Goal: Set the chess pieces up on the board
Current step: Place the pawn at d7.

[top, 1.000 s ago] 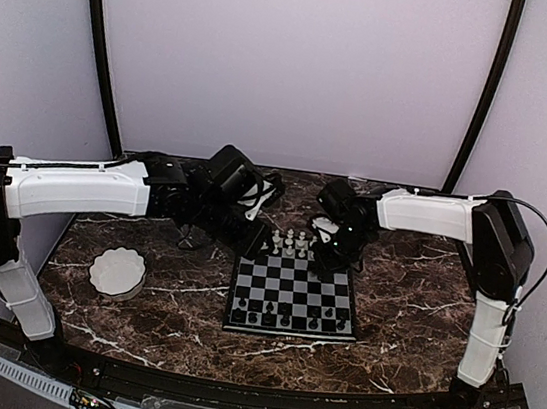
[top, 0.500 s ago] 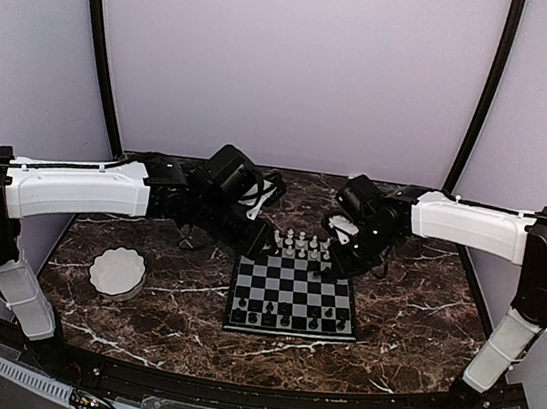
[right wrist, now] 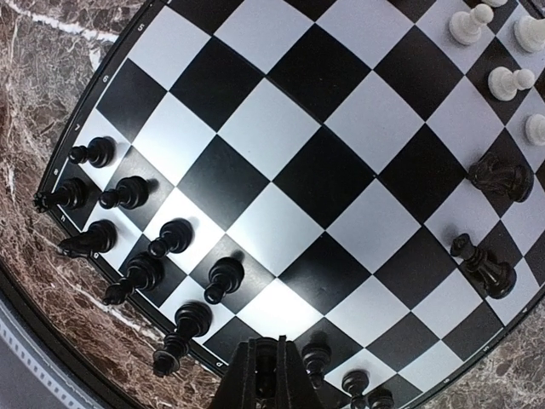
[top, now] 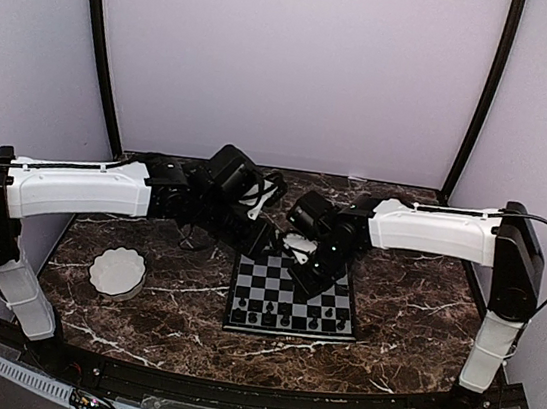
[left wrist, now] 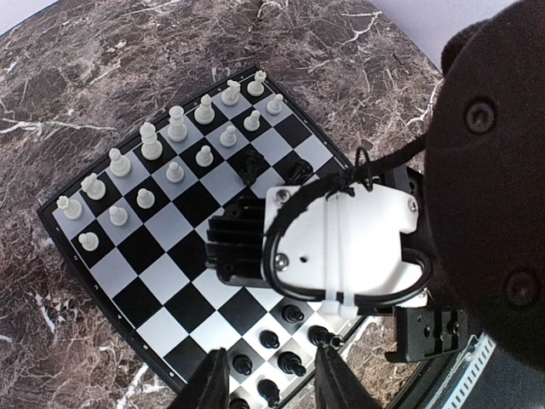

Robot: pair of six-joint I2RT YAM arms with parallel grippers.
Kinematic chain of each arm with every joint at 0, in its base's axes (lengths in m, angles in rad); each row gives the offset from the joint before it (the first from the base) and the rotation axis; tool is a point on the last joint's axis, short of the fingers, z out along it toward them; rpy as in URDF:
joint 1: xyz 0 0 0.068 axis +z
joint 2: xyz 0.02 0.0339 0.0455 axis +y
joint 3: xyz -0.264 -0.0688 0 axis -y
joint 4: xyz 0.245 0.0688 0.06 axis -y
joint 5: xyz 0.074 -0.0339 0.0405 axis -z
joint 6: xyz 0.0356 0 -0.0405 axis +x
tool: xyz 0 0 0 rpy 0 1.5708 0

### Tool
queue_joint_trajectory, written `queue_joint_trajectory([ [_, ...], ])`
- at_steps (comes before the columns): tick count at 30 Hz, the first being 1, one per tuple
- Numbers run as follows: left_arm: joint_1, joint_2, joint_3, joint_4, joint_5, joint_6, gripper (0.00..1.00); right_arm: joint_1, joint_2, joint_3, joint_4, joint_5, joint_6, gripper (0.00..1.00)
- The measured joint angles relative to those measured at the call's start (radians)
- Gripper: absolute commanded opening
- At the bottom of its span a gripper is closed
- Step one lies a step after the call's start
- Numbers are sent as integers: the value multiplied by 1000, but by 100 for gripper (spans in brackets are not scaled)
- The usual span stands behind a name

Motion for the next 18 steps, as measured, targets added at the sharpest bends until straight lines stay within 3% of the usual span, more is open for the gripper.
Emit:
queue_joint_trajectory([
  [18,0,0,-21,1,-13,-15,37,10,71,22,-23,0,-19,7],
])
